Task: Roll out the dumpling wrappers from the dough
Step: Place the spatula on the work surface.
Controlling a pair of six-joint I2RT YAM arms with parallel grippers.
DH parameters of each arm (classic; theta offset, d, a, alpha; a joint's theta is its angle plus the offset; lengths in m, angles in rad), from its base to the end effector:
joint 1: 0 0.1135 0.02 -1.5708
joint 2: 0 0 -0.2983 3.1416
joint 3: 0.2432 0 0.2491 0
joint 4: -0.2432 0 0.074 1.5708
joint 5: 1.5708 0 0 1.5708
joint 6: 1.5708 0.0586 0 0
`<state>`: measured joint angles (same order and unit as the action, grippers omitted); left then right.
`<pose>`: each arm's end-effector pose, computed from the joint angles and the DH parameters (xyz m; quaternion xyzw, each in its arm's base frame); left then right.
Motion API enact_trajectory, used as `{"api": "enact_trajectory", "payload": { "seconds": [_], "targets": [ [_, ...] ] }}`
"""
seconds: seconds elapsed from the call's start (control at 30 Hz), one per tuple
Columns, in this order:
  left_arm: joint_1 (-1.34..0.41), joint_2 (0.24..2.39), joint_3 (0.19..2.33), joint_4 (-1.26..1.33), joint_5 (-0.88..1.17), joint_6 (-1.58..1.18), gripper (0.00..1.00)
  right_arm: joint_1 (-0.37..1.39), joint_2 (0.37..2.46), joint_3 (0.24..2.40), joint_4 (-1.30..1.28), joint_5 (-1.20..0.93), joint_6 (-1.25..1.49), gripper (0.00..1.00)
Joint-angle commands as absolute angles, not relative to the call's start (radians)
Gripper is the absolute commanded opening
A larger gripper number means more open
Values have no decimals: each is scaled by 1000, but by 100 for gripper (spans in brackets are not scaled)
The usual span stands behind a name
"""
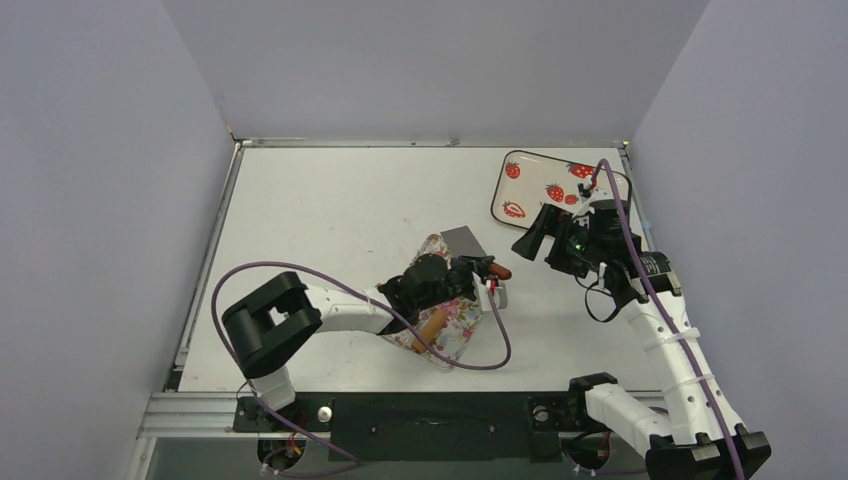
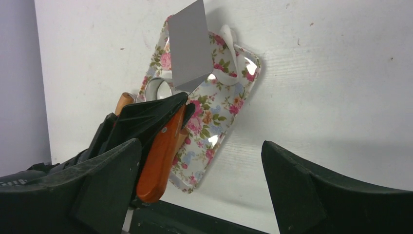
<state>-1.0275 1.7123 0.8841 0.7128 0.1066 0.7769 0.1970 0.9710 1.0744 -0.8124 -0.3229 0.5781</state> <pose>0.2020 -0.3466 0.2560 0.6071 0.4344 -0.1225 0.6540 0.1770 0.0543 0.3600 0.1039 0.8933 0.2910 0.3265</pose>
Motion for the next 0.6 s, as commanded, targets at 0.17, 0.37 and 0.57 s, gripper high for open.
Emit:
{"api": "enact_trajectory", "payload": {
  "seconds": [0.17, 0.37, 0.57],
  "targets": [
    [-1127, 1856, 839, 998, -58, 774, 0, 162, 911, 1006, -801, -336, 510, 89],
    [-1166, 1898, 817, 1024, -136, 773, 0, 161, 916, 960, -803, -371, 482, 89],
    [-1206, 1881, 763, 980, -117, 740, 20, 161, 927, 851, -787, -358, 488, 89]
  ]
}}
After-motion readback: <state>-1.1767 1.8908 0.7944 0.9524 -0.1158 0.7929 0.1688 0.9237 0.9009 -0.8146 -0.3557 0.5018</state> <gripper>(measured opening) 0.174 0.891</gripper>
